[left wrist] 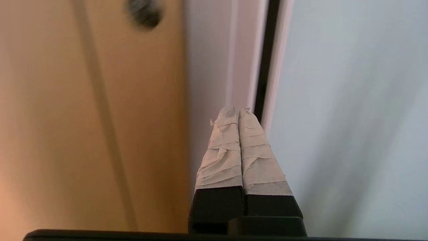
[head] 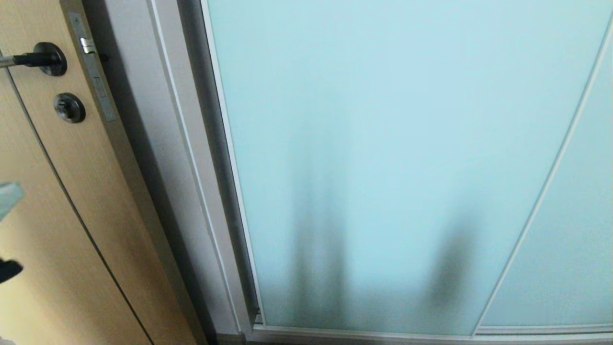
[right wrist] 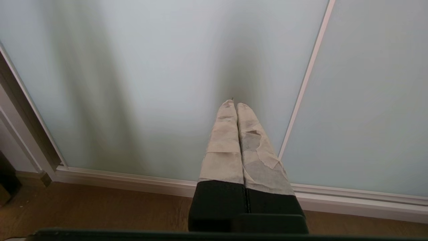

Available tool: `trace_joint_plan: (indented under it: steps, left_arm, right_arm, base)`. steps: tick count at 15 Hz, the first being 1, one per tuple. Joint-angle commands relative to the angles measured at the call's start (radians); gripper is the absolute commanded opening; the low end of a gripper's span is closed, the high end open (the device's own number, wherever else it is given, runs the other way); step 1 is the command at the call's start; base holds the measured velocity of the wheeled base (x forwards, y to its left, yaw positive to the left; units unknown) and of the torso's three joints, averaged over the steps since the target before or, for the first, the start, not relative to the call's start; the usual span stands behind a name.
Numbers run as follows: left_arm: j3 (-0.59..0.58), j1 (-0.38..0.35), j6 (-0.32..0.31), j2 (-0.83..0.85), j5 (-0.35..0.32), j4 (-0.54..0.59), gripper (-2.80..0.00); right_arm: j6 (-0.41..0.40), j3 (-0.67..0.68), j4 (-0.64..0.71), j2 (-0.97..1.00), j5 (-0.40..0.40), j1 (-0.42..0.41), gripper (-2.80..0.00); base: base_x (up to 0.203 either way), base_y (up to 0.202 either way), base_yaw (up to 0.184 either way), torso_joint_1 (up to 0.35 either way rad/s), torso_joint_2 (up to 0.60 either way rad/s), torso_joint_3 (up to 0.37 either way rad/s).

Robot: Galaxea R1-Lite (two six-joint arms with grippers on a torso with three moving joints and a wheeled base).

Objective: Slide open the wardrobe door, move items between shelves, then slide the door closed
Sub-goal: Open the door

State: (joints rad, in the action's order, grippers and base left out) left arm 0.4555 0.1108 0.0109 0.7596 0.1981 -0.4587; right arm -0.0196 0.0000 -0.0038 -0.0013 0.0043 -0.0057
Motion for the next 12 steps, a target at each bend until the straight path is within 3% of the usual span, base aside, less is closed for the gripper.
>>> trace_joint_plan:
  steps: [1, 6, 9, 10, 12]
  left_arm:
    - [-0.061, -0.023, -0.001, -0.307, 0.006, 0.166, -2.80]
    - [-0.212, -0.092, -0.001, -0.669, 0.005, 0.445, -2.80]
    - [-0.379, -0.104, 0.021, -0.760, 0.001, 0.493, -2.80]
    - [-0.411, -0.105, 0.046, -0.760, -0.021, 0.477, -2.80]
    - [-0.415, -0.106, 0.042, -0.760, -0.130, 0.478, -2.80]
  right_arm:
    - [0.000, 0.000, -0.001, 0.001, 0.000, 0.000, -2.80]
    - [0.001, 0.000, -0.001, 0.001, 0.000, 0.000, -2.80]
    - [0.000, 0.000, -0.001, 0.001, 0.000, 0.000, -2.80]
    - [0.000, 0.002, -0.001, 0.001, 0.000, 0.000, -2.80]
    - [0.001, 0.000, -0.001, 0.001, 0.000, 0.000, -2.80]
  base:
    - [0.000, 0.000, 0.000, 0.000, 0.00, 0.000]
    - [0.000, 0.000, 0.000, 0.000, 0.00, 0.000]
    - [0.000, 0.000, 0.000, 0.000, 0.00, 0.000]
    - [0.000, 0.000, 0.000, 0.000, 0.00, 0.000]
    - [0.000, 0.000, 0.000, 0.000, 0.00, 0.000]
